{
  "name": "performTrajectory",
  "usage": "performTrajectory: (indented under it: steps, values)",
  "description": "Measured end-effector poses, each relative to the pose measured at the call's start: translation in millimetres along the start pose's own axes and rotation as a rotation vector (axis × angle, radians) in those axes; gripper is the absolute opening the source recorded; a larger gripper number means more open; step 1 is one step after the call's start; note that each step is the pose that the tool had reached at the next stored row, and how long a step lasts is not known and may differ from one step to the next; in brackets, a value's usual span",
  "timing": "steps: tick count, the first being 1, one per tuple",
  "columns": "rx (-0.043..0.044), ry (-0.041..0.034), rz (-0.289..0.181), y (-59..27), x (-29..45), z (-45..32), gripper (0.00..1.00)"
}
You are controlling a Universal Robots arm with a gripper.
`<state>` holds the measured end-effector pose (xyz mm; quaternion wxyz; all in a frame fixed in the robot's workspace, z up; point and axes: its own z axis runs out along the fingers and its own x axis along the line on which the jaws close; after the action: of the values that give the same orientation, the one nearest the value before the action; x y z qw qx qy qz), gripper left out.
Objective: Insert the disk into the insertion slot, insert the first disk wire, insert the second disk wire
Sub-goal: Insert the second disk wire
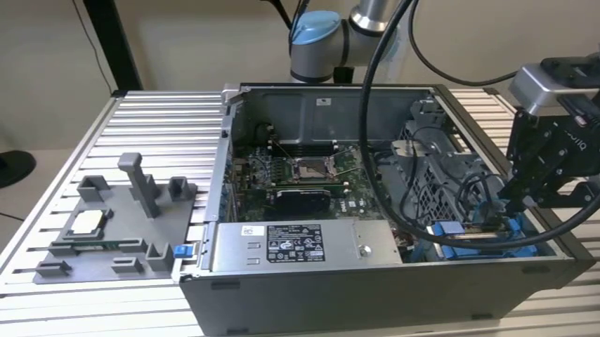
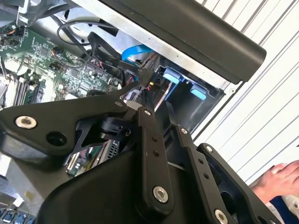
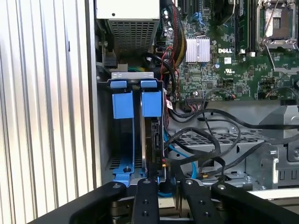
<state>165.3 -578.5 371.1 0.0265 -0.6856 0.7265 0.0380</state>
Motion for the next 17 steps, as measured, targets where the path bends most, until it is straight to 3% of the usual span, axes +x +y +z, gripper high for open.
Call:
performTrajectory:
  steps: [10,17]
  values:
    - [0.0001,0.0003,0.000,0.0,-0.7,-7.7,0.00]
    - [0.0000,0.0006,0.000,-0.5,-0.9,-8.2,0.00]
